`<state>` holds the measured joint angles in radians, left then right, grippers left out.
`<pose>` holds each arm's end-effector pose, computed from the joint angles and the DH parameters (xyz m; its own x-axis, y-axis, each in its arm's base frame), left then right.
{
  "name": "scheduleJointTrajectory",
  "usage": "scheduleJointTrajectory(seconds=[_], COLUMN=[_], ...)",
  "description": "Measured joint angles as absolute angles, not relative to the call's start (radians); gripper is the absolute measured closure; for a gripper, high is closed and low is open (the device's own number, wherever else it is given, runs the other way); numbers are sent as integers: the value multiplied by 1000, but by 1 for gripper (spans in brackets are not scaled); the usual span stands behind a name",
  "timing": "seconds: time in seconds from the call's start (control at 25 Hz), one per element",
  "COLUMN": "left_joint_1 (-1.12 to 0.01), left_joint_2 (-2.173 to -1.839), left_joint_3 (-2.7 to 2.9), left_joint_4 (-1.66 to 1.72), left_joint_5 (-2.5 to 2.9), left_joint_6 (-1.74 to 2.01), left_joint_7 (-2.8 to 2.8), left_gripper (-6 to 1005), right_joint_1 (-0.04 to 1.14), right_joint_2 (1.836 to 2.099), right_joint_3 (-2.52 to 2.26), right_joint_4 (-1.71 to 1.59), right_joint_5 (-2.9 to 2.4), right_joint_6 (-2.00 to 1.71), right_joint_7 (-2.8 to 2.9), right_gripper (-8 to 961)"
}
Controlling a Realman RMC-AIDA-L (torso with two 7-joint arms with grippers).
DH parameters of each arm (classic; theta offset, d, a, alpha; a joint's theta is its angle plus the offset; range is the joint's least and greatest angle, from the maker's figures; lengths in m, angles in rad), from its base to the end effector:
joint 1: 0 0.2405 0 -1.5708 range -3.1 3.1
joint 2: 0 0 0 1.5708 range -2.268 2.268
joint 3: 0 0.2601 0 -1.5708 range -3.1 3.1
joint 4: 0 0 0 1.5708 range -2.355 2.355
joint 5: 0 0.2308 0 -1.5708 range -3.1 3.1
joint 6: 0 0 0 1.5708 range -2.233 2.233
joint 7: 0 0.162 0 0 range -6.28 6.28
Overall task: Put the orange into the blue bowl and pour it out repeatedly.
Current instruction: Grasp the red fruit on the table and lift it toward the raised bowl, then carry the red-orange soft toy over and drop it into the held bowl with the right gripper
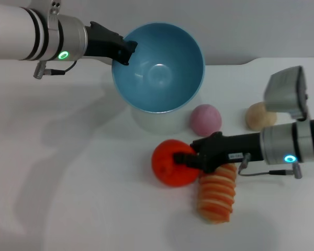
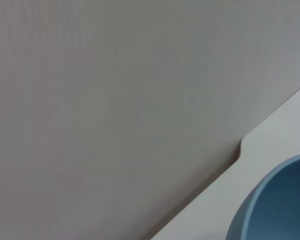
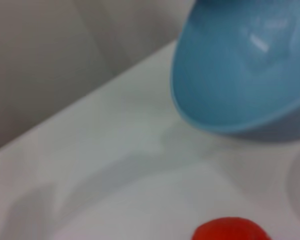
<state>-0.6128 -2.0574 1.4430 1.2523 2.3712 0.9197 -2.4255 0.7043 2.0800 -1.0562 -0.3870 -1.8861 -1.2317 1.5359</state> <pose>-0.1375 0.4544 -0.0171 0.8981 0.3814 0.2189 0.4339 -0.6878 -0.5820 0.2429 0.3728 -0.1066 0.7931 -0.5205 -0.3164 -0.5590 -0.8283 -0.0387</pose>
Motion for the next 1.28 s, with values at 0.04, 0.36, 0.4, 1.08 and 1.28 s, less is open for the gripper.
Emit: scheduleJointTrajectory(seconds=[0.04,0.36,0.4,1.08,1.28], left_joint_1=[-614,-617,-620,-666,-661], left_joint_2=[-2057,-2055,-2054,-2062,-2064], left_joint_3=[1442,1438,1437,1503,1529], left_joint_4=[1252,1252,1252,1259,1252], left_joint_5=[2372,2380,2385,2383,2362], left_joint_6=[920,917,924,1200,1173], left_joint_7=[-2426,-2425,-2425,-2452,-2451], left_gripper=[1000,999,999,999,1000], right_joint_1=[685,527,511,529,545], right_joint_2=[2079,2064,2064,2067,2067], right_joint_3=[-1055,-1013,-989,-811,-824], right_joint_4=[-414,-630,-664,-646,-614], right_joint_5=[-1866,-1675,-1670,-1690,-1709], right_joint_6=[-1254,-1515,-1549,-1656,-1613], right_joint_7=[1528,1441,1441,1431,1431], right_gripper=[736,809,817,914,881])
